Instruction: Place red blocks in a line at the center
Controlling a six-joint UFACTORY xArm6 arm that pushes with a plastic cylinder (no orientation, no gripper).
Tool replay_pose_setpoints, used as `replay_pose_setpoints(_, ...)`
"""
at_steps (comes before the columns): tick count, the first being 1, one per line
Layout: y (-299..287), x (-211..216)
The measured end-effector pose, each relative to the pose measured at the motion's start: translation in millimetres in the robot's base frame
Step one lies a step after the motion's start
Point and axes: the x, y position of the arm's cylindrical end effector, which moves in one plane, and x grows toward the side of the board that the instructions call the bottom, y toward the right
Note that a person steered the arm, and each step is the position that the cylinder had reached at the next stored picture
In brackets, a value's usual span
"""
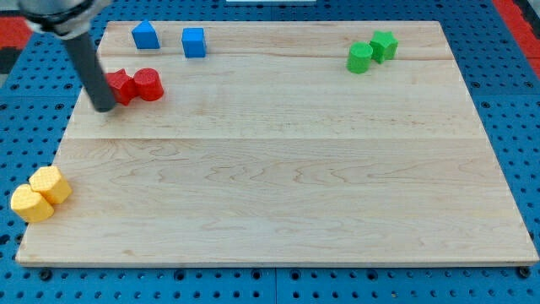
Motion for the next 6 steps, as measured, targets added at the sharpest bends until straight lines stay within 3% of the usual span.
replay_pose_setpoints(1, -43, 0)
replay_pose_setpoints(3, -15, -50)
replay_pose_setpoints(6, 179, -34)
